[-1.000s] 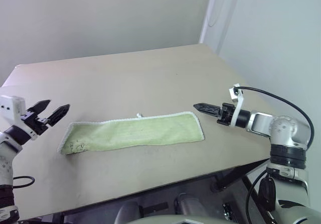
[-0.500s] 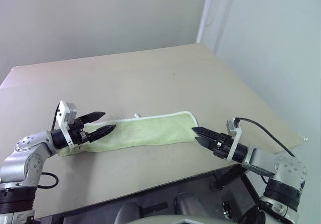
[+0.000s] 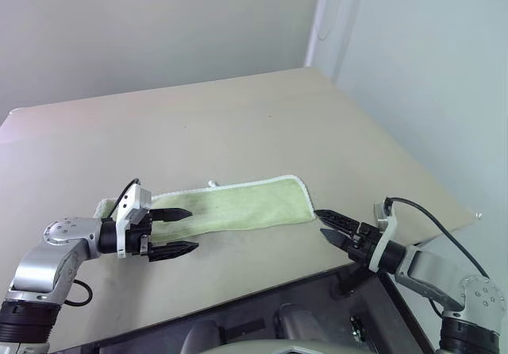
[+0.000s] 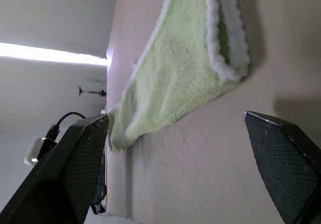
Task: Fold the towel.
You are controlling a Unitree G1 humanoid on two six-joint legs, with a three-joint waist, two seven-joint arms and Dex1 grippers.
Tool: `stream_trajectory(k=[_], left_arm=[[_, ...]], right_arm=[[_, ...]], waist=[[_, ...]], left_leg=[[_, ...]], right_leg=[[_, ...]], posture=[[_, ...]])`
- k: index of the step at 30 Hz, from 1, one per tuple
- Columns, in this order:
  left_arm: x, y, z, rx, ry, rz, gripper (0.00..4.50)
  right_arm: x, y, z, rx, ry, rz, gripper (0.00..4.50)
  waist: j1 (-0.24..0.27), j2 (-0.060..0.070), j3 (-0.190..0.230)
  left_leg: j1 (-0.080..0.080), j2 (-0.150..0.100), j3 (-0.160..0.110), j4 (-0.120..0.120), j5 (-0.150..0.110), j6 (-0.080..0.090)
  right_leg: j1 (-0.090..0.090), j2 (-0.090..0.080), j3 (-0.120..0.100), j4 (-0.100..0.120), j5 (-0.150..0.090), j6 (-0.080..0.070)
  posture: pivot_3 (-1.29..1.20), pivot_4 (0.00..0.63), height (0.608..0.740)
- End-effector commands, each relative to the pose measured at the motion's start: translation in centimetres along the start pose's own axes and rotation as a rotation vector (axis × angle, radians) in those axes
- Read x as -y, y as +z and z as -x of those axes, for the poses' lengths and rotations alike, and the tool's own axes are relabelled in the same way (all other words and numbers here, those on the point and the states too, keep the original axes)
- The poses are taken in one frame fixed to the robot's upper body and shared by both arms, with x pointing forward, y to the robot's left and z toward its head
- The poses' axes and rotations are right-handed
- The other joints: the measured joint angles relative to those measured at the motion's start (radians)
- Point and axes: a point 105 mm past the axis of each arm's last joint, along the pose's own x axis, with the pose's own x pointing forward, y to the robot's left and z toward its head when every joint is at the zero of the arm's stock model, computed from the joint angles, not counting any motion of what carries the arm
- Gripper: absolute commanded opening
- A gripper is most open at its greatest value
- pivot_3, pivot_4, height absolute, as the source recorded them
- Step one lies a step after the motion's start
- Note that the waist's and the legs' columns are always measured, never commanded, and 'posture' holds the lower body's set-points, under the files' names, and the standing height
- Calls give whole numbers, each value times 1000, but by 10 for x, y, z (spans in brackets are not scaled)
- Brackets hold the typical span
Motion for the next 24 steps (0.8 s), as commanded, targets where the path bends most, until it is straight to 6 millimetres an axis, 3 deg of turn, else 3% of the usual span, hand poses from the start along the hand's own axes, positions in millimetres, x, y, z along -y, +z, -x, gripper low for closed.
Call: stream_trajectory(k=[1,6,15,24], left_arm=[[-4,7,-3,-3,-4,-64,4500],[-6,7,-2,-5,-8,-76,4500],[-5,6,-1,-6,4,-88,4500],[-2,3,-5,1,18,-77,4500]], right_arm=[[-17,-4,-13,-12,26,13,4491],[-15,-6,-30,-25,-16,-26,4491],[-3,7,-45,41,-93,-82,4491],[-7,14,-71,74,-86,-94,4491]], waist=[[-7,0,0],[-19,0,0],[-19,0,0],[-23,-1,-1]], left_leg=[[0,0,0,0,0,0],[0,0,0,0,0,0],[0,0,0,0,0,1],[0,0,0,0,0,1]], right_leg=[[0,0,1,0,0,0],[-1,0,2,0,0,0],[-1,0,2,0,0,0],[0,1,3,0,0,0]], posture=[[0,0,740],[0,0,740],[0,0,740],[0,0,740]])
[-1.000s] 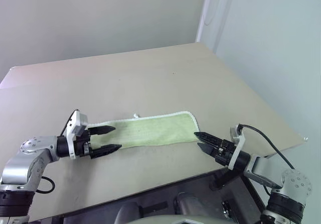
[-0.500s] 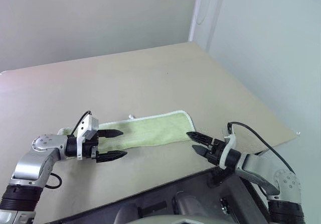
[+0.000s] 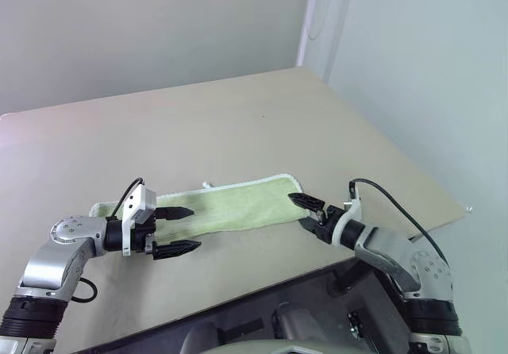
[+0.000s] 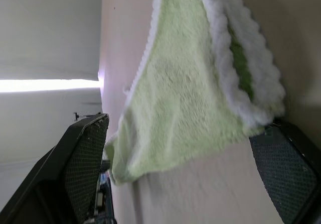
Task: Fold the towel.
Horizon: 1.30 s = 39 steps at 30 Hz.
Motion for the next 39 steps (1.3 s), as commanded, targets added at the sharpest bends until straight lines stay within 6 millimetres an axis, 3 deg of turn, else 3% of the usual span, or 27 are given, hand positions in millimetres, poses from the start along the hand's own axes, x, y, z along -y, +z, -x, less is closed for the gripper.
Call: stream_trajectory(k=[1,8,9,12,19,22,25,33,36,39], left_arm=[[0,10,-1,18,4,-45,4500],[-2,11,-3,20,13,-48,4500],[-3,11,-3,22,15,-49,4500],[-5,12,-4,25,24,-53,4500],[-8,12,-6,28,34,-63,4500],[-9,12,-6,28,35,-64,4500],[-9,12,-6,28,37,-65,4500],[-15,12,-3,27,65,-72,4500],[-16,11,-2,28,71,-70,4500],[-16,9,-2,28,79,-67,4500]], right_arm=[[0,6,-11,31,-14,-5,4491],[-4,2,-23,37,-13,6,4491],[-3,1,-23,40,-21,16,4319],[1,4,-24,68,-47,25,3506],[2,23,-19,161,-58,-9,834],[2,35,-14,214,-63,-27,37],[4,49,-6,261,-71,-30,37],[22,116,55,395,-194,92,37],[16,137,70,431,-210,160,37],[5,146,72,435,-204,230,37]], waist=[[0,0,0],[-1,0,0],[-2,0,0],[-1,0,0],[1,0,0],[1,-1,-1],[5,0,0],[27,1,1],[30,2,1],[28,2,1]], left_leg=[[0,0,0,0,0,0],[0,0,0,0,0,0],[0,0,0,0,0,0],[0,0,0,0,0,0],[-1,0,0,-1,0,0],[0,0,0,1,0,0],[-1,-1,0,2,0,0],[-3,-3,1,-1,-2,3],[-2,-3,2,-1,-2,3],[-2,-3,3,-1,-2,3]], right_leg=[[0,0,0,0,0,0],[0,0,0,0,0,0],[0,0,0,0,0,0],[0,0,0,0,0,0],[-2,0,0,0,0,0],[0,0,0,0,0,0],[0,0,1,0,0,0],[0,0,4,-6,-1,2],[0,0,5,-6,-1,2],[0,0,6,-6,-1,2]], posture=[[0,0,740],[0,0,740],[0,0,740],[0,0,740],[0,0,740],[0,0,740],[0,0,740],[0,0,740],[0,0,740],[0,0,740]])
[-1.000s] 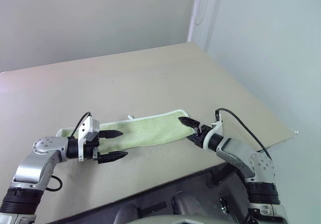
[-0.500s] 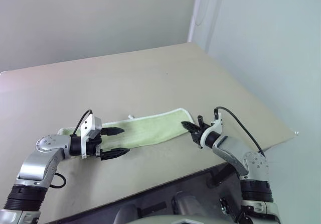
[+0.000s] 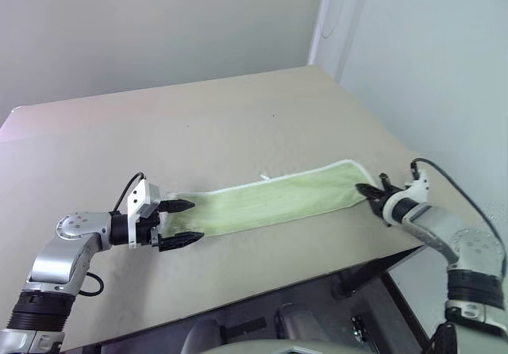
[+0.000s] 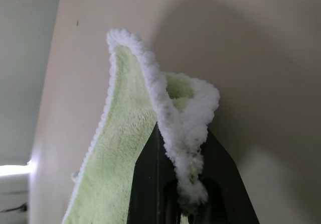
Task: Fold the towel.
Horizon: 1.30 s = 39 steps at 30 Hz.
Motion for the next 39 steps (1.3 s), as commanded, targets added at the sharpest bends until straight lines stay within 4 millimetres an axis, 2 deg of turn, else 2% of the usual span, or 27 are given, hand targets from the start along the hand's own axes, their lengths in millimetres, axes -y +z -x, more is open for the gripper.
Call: stream_trajectory(k=[1,4,6,10,15,18,20,25,27,31,35,39], left_arm=[[-3,7,2,19,19,-40,4500],[-4,6,3,19,26,-41,4500],[-5,6,4,20,35,-41,4500],[-7,5,5,16,44,-43,4500],[-7,3,7,12,47,-43,4500],[-7,2,7,12,52,-45,4500],[-8,2,7,11,53,-47,4500],[-8,3,3,12,45,-53,4500],[-8,3,2,14,44,-56,4500],[-7,4,0,17,43,-56,4500],[-5,3,1,17,44,-51,4500],[-4,3,2,15,49,-49,4500]], right_arm=[[-25,20,4,54,71,115,37],[-51,14,6,57,112,390,37],[-70,0,10,20,162,572,37],[-104,-35,27,-74,360,783,37],[-122,-71,40,-184,521,907,37],[-127,-94,45,-254,595,954,37],[-129,-110,40,-287,614,981,37],[-129,-142,21,-365,616,1012,37],[-124,-153,7,-395,575,1020,37],[-122,-168,-9,-418,537,1018,37],[-117,-184,-13,-463,525,1025,37],[-122,-188,-15,-452,536,997,37]], waist=[[-3,0,0],[-2,2,1],[-2,3,1],[2,2,1],[3,1,1],[3,0,1],[1,0,1],[0,-1,1],[1,-1,0],[1,-2,0],[1,-2,0],[-1,-2,0]], left_leg=[[0,0,0,0,0,0],[1,0,1,0,0,0],[0,0,1,0,0,0],[0,1,1,0,0,0],[0,0,2,1,0,0],[0,0,2,1,0,0],[0,1,2,1,0,0],[1,1,2,2,0,0],[0,1,2,2,0,0],[0,1,2,2,0,0],[-1,0,2,2,0,0],[0,0,2,2,0,0]], right_leg=[[0,0,0,0,0,0],[0,1,1,1,0,0],[-1,1,1,2,0,0],[-2,1,1,2,0,0],[-2,0,1,2,0,0],[-2,0,1,2,0,0],[-2,1,1,3,0,0],[-3,1,1,5,0,0],[-3,1,1,5,0,0],[-3,1,1,5,0,0],[-4,1,1,5,0,0],[-4,1,1,6,0,0]], posture=[[0,0,740],[0,0,740],[0,0,740],[0,0,740],[0,0,740],[0,0,740],[0,0,740],[0,0,740],[0,0,740],[0,0,740],[0,0,740],[0,0,740]])
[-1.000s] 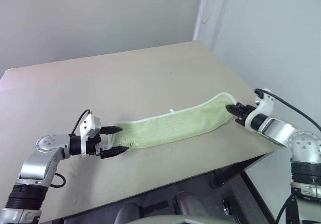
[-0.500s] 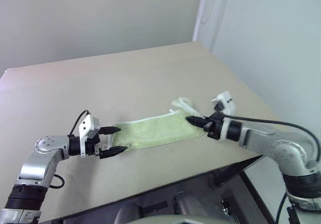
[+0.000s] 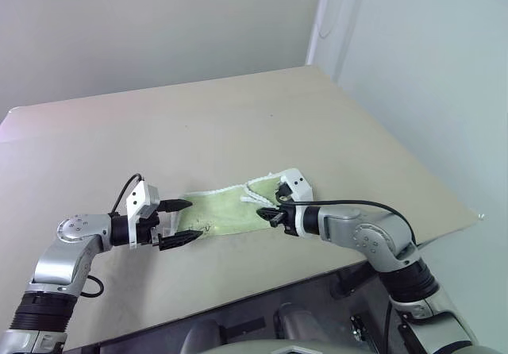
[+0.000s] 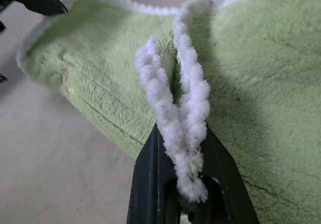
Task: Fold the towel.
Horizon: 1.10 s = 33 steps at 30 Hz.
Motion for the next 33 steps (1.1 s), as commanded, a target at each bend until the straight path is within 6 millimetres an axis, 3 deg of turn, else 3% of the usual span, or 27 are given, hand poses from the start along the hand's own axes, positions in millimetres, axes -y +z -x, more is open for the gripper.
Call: stream_trajectory(k=[1,3,7,12,15,17,19,27,33], left_arm=[[1,8,2,15,8,-33,4500],[1,8,2,15,11,-31,4500],[2,7,2,14,12,-29,4500],[1,8,3,16,18,-29,4500],[-1,8,4,14,24,-30,4500],[-3,9,5,15,32,-32,4500],[-4,9,5,17,37,-33,4500],[-7,14,10,26,66,-29,4500],[-12,24,22,51,126,8,4500]], right_arm=[[-6,16,0,57,20,12,256],[-6,17,1,67,26,8,691],[-10,23,4,93,61,-10,2102],[-28,37,19,148,184,16,3996],[-34,58,37,250,255,14,3996],[-25,74,44,337,231,15,3996],[-12,76,41,350,175,5,3996],[29,36,-5,200,-46,99,3996],[41,6,-33,107,-138,223,3996]], waist=[[-2,0,0],[-1,0,0],[-1,0,0],[-1,0,0],[-1,0,0],[-1,0,0],[-2,0,0],[-4,-1,-1],[-7,-2,-1]], left_leg=[[0,0,0,0,0,0],[1,0,0,0,0,0],[0,0,0,0,0,0],[0,0,0,0,0,0],[0,0,0,0,0,0],[0,0,0,1,0,0],[1,0,0,1,0,0],[1,0,0,0,0,0],[1,0,0,1,0,0]], right_leg=[[0,0,0,0,0,0],[0,0,0,1,0,0],[0,0,0,1,0,0],[0,0,0,1,0,0],[0,0,0,1,0,0],[1,0,0,1,0,0],[1,0,0,1,0,0],[0,0,0,1,0,0],[0,0,0,1,0,0]], posture=[[0,0,740],[0,0,740],[0,0,740],[0,0,740],[0,0,740],[0,0,740],[0,0,740],[0,0,740],[0,0,740]])
